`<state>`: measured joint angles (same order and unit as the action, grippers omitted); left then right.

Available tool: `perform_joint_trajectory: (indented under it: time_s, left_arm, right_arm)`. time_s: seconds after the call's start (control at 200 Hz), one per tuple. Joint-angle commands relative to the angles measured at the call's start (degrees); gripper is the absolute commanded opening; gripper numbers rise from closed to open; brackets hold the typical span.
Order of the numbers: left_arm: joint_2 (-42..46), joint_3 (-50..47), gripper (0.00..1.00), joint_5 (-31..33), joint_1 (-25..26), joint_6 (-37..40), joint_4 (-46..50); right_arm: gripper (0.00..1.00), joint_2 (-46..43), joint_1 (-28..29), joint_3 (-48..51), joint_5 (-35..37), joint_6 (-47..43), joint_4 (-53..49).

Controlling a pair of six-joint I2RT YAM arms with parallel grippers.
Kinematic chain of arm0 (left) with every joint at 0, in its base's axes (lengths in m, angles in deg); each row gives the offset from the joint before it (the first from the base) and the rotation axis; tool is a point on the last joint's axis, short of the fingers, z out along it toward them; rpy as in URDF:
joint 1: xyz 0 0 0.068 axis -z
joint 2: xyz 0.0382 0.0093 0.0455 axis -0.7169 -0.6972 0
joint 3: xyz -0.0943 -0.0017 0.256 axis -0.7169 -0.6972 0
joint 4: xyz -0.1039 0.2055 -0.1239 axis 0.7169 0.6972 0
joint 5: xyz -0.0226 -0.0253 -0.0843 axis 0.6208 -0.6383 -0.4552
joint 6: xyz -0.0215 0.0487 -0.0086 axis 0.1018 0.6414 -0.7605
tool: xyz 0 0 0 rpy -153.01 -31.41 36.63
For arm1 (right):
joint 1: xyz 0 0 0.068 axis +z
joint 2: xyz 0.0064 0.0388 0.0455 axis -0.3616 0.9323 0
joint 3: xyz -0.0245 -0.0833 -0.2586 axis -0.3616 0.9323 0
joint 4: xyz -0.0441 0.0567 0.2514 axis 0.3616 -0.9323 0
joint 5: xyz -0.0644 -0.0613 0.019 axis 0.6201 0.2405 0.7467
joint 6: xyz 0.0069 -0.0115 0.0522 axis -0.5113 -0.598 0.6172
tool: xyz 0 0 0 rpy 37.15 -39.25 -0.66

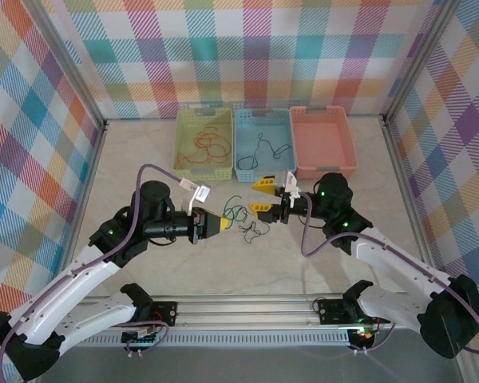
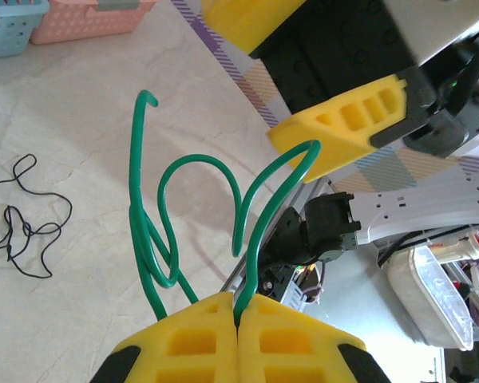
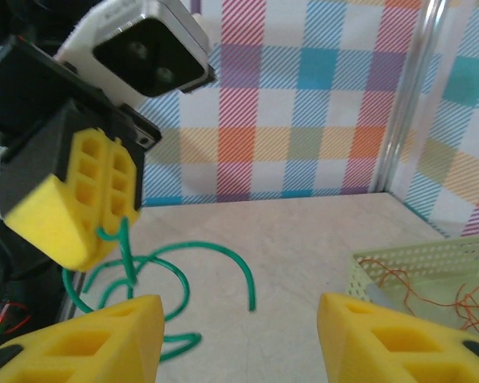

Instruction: Untangle the cables

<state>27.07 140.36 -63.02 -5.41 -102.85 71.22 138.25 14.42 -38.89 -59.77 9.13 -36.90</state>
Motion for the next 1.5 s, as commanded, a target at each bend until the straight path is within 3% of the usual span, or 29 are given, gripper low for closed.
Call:
perform_joint_trajectory:
  time_s: [0.0,0.18,0.565,1.025,1.39,1.495]
  left_arm:
    - [0.26,-0.48,0.00,-2.87,0.38,3.67,-3.87]
    - [1.59,-2.19,0.00,-5.17,0.38,3.95,-7.23]
    - [0.94,-2.11,0.00,-6.28,0.58,3.31,-6.23]
    - [0.50,-2.02,0.00,-6.90,0.53,3.04,-6.09]
    - [-0.33,-1.93,0.00,-7.36,0.75,2.82,-6.17]
    - [-0.27,-1.94,0.00,-7.25,0.84,2.89,-6.08]
  right_arm:
    - [0.55,0.99,0.25,-3.81,-4.16,-4.39,-11.59]
    - [0.54,4.10,0.33,-5.75,-6.40,-3.86,-12.71]
    - [0.47,7.38,1.21,-9.37,-6.91,-2.89,-14.59]
    - [0.45,9.97,2.44,-12.23,-7.70,-3.33,-18.96]
    - [0.21,11.86,2.88,-13.76,-8.20,-3.57,-18.98]
    - [0.20,12.29,2.86,-13.95,-7.69,-3.77,-19.34]
